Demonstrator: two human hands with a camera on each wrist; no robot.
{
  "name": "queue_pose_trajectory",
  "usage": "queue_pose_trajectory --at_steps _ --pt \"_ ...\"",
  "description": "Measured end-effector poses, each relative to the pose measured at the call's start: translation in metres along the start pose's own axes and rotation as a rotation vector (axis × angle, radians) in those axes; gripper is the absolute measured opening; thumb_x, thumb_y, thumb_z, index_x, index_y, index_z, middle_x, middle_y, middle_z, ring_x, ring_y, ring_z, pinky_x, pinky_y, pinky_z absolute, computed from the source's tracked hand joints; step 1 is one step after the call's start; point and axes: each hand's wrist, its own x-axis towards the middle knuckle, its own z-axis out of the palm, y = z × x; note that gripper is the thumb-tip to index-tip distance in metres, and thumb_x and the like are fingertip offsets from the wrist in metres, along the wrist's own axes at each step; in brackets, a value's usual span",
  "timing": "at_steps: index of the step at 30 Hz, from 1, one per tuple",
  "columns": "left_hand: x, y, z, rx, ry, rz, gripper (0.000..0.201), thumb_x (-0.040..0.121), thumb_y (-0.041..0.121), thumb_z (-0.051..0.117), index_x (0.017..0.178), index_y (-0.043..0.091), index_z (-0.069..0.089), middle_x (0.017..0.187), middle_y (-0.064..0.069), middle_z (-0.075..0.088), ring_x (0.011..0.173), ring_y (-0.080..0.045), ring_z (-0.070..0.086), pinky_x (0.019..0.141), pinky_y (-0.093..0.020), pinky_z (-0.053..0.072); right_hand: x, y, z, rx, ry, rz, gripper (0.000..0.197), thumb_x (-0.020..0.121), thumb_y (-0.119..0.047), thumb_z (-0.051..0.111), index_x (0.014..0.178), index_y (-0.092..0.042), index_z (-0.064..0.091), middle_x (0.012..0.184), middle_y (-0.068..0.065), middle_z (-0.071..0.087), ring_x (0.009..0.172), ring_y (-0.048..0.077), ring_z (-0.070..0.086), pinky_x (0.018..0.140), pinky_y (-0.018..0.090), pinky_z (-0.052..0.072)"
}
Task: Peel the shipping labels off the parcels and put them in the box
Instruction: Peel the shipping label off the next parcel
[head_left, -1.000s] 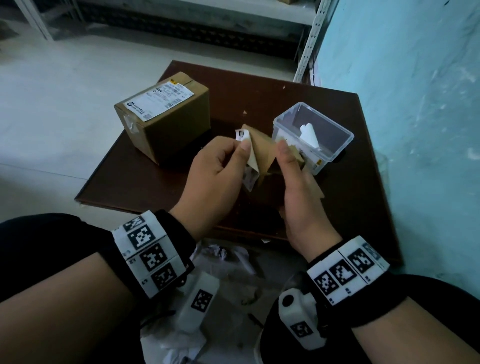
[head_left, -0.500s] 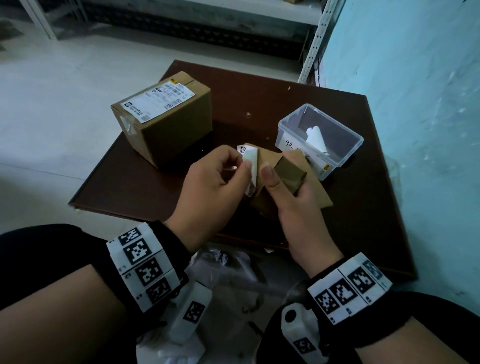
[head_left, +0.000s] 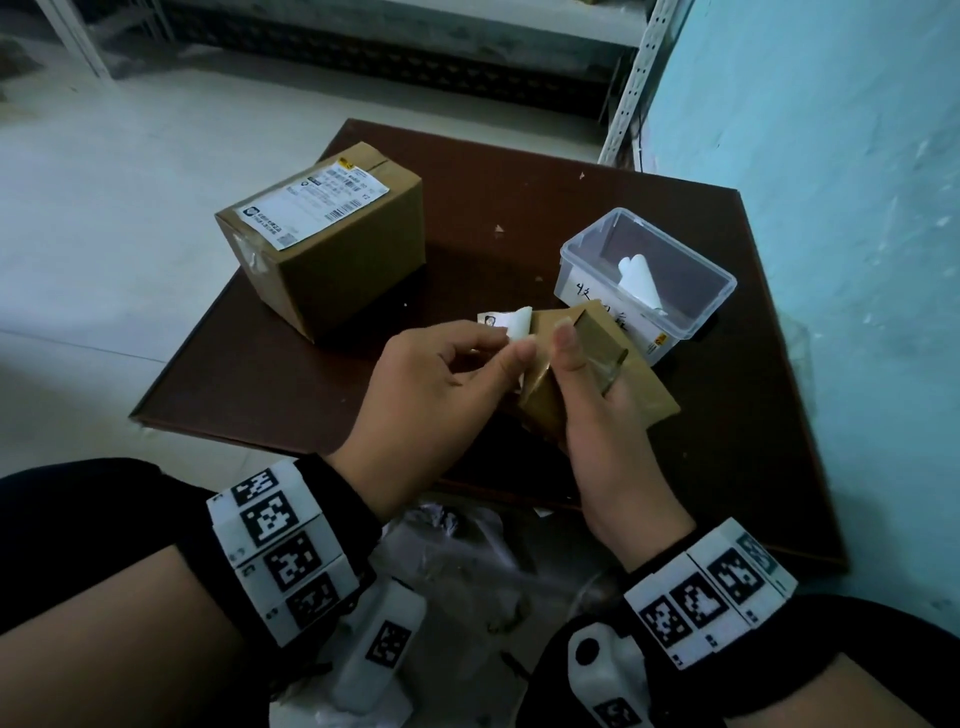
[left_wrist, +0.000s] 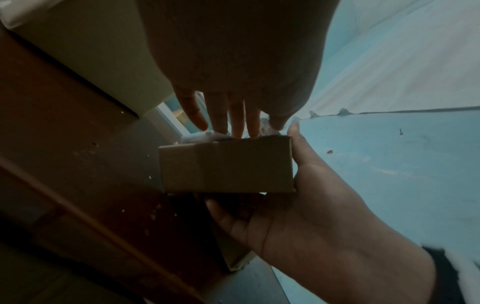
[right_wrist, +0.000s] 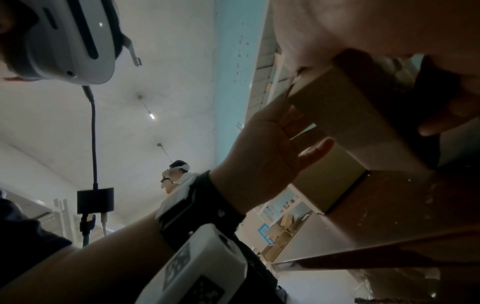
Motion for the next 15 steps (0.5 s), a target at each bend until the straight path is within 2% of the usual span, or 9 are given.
queue_pose_trajectory --at_steps 2,4,6,8,10,12,14,15 --pt "0.0009 -0.0019 -0.0005 0.002 0.019 0.011 0.013 0.1 0.022 0.072 0.101 0.013 0.081 0.087 0.003 0.08 0.08 -0.009 0.077 0.072 -0.034 0.064 -0.0002 -0.0001 0.001 -0.003 -0.004 0.002 0.114 0.053 -0.1 0.071 0.142 -0.028 0.062 0.127 -0.003 0.077 0.122 0.016 0.073 0.111 0.051 0.054" --pt "0.0013 -0.004 -0.0021 0.057 0.041 0.036 0.014 0.101 0.02 0.07 0.093 0.015 0.08 0.08 0.004 0.077 0.073 -0.01 0.074 0.068 -0.034 0.062 -0.0005 -0.0007 0.0014 -0.024 0.006 -0.026 0.115 0.056 -0.098 0.073 0.143 -0.024 0.059 0.125 -0.001 0.077 0.119 0.017 0.074 0.11 0.053 0.055" --pt "0.0015 -0.0053 -0.0042 0.14 0.054 0.061 0.018 0.101 0.023 0.07 0.086 0.017 0.077 0.072 0.005 0.072 0.065 -0.013 0.07 0.061 -0.035 0.059 -0.0003 -0.0008 0.0012 -0.052 0.037 -0.097 0.103 0.065 -0.089 0.075 0.141 -0.022 0.056 0.118 -0.007 0.079 0.113 0.013 0.076 0.107 0.053 0.057" --pt "0.0028 -0.006 -0.005 0.158 0.06 0.028 0.021 0.102 0.027 0.068 0.082 0.019 0.073 0.071 0.003 0.07 0.064 -0.016 0.067 0.061 -0.041 0.057 -0.0011 -0.0004 -0.0003 -0.054 0.052 -0.134 0.087 0.066 -0.084 0.074 0.134 -0.033 0.057 0.114 -0.017 0.078 0.11 0.008 0.076 0.105 0.053 0.059" --pt "0.0049 -0.008 -0.0037 0.104 0.069 -0.056 0.026 0.103 0.03 0.066 0.079 0.021 0.073 0.073 -0.002 0.07 0.068 -0.022 0.068 0.062 -0.046 0.058 -0.0009 0.0003 -0.0019 -0.037 0.048 -0.116 0.081 0.058 -0.093 0.073 0.122 -0.046 0.058 0.113 -0.02 0.077 0.11 0.009 0.076 0.104 0.054 0.059" --pt "0.0066 -0.0071 -0.0016 -0.008 0.105 -0.142 0.037 0.104 0.034 0.064 0.075 0.014 0.075 0.071 -0.011 0.07 0.064 -0.026 0.066 0.059 -0.044 0.054 -0.0013 0.0002 -0.0018 -0.038 0.049 -0.103 0.085 0.054 -0.098 0.071 0.121 -0.046 0.06 0.114 -0.019 0.078 0.11 0.009 0.076 0.104 0.054 0.059" --pt "0.0082 -0.0046 -0.0013 -0.062 0.132 -0.175 0.056 0.103 0.045 0.063 0.073 -0.002 0.073 0.068 -0.022 0.067 0.06 -0.034 0.064 0.056 -0.045 0.052 -0.002 0.0016 -0.0012 -0.072 0.054 -0.12 0.094 0.059 -0.099 0.068 0.132 -0.039 0.058 0.119 -0.017 0.077 0.114 0.008 0.075 0.104 0.054 0.059" --pt "0.0084 -0.0038 -0.0017 -0.053 0.105 -0.158 0.058 0.099 0.049 0.065 0.074 -0.001 0.075 0.066 -0.02 0.068 0.061 -0.032 0.067 0.057 -0.046 0.053 -0.0027 0.0029 -0.0011 -0.093 0.055 -0.136 0.097 0.064 -0.098 0.066 0.138 -0.036 0.055 0.122 -0.017 0.076 0.117 0.007 0.073 0.104 0.054 0.059"
